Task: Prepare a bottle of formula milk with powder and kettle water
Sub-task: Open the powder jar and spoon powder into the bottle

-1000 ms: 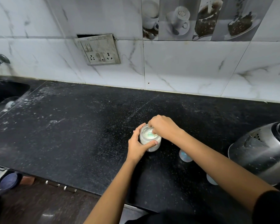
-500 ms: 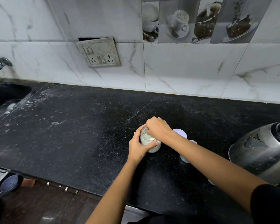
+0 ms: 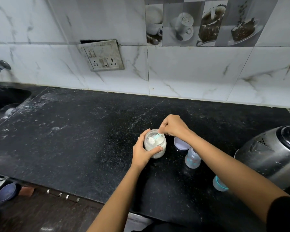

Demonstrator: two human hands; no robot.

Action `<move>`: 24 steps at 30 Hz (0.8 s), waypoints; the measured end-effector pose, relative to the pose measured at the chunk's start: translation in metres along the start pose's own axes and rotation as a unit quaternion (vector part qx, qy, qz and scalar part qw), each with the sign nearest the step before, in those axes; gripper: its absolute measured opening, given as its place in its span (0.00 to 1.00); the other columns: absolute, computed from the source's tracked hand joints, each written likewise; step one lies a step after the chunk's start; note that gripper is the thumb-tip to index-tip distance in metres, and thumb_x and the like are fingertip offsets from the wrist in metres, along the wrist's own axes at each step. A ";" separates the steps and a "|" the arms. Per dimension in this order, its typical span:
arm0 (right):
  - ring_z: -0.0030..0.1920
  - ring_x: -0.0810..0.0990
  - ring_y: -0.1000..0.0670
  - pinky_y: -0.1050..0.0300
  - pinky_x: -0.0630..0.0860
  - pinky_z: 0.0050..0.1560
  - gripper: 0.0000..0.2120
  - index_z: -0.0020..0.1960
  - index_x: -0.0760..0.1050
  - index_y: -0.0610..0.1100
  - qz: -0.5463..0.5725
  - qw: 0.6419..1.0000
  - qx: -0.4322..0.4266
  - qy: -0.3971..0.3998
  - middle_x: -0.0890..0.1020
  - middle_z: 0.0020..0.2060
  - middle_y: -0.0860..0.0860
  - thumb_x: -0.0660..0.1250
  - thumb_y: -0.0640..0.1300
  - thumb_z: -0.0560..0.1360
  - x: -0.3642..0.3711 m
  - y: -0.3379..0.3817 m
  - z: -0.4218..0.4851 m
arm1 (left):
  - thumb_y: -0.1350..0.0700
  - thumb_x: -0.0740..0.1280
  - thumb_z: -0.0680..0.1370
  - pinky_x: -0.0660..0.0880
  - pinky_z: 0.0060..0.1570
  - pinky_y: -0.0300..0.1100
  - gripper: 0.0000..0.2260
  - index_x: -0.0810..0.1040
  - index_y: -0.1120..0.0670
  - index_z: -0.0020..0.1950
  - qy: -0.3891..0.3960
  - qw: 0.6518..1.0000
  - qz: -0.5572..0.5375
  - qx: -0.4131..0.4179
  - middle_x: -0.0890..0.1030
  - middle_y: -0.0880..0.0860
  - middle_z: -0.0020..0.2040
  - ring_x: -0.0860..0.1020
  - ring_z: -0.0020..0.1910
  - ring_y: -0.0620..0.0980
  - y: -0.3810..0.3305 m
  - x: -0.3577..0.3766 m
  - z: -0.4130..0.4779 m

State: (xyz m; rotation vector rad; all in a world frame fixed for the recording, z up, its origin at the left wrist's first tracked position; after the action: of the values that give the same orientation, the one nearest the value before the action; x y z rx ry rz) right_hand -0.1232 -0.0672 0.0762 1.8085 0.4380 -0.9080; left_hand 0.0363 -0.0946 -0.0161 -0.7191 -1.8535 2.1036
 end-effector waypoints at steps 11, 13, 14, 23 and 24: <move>0.28 0.78 0.54 0.60 0.79 0.34 0.02 0.38 0.83 0.40 0.061 0.997 0.023 -0.029 0.84 0.33 0.46 0.73 0.39 0.69 -0.003 -0.015 -0.009 | 0.56 0.81 0.63 0.71 0.55 0.30 0.34 0.72 0.46 0.66 -0.009 1.000 0.003 -0.001 0.78 0.41 0.61 0.75 0.60 0.37 -0.001 0.000 -0.001; 0.29 0.78 0.54 0.59 0.78 0.34 0.02 0.38 0.83 0.40 0.048 0.998 0.014 -0.031 0.84 0.33 0.45 0.73 0.38 0.68 0.000 -0.010 -0.008 | 0.57 0.81 0.62 0.71 0.54 0.29 0.34 0.73 0.46 0.65 -0.016 1.000 0.003 -0.002 0.78 0.42 0.60 0.75 0.59 0.37 -0.002 0.001 0.000; 0.29 0.79 0.54 0.59 0.78 0.34 0.01 0.37 0.83 0.41 0.032 0.999 0.007 -0.028 0.84 0.33 0.46 0.73 0.38 0.68 0.002 -0.005 -0.008 | 0.56 0.81 0.62 0.71 0.54 0.29 0.34 0.73 0.46 0.65 -0.020 1.000 0.003 -0.003 0.79 0.42 0.60 0.76 0.58 0.38 -0.003 0.001 0.000; 0.35 0.80 0.48 0.56 0.76 0.34 0.04 0.36 0.82 0.40 -0.046 0.997 -0.062 0.020 0.83 0.35 0.46 0.69 0.38 0.68 0.027 0.033 -0.008 | 0.55 0.81 0.62 0.74 0.51 0.32 0.32 0.74 0.45 0.62 -0.027 1.000 0.003 -0.010 0.81 0.43 0.55 0.78 0.54 0.39 -0.008 0.004 -0.003; 0.35 0.81 0.48 0.54 0.78 0.37 0.04 0.36 0.82 0.40 -0.039 0.997 -0.065 0.018 0.84 0.35 0.47 0.69 0.38 0.68 0.024 0.032 -0.008 | 0.55 0.81 0.62 0.74 0.52 0.34 0.31 0.74 0.45 0.62 -0.027 1.000 0.006 -0.012 0.81 0.43 0.55 0.78 0.54 0.40 -0.008 0.004 -0.003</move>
State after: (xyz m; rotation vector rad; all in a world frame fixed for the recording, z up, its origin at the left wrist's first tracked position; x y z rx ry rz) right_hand -0.0834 -0.0760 0.0804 1.6999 0.5803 -0.8809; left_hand 0.0335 -0.0890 -0.0093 -0.6871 -1.9089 2.1320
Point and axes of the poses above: each hand's wrist, its own z-axis towards the middle knuckle, its own x-axis out of the palm, y = z × x, the point moved 3 cm from there along z, towards the middle knuckle
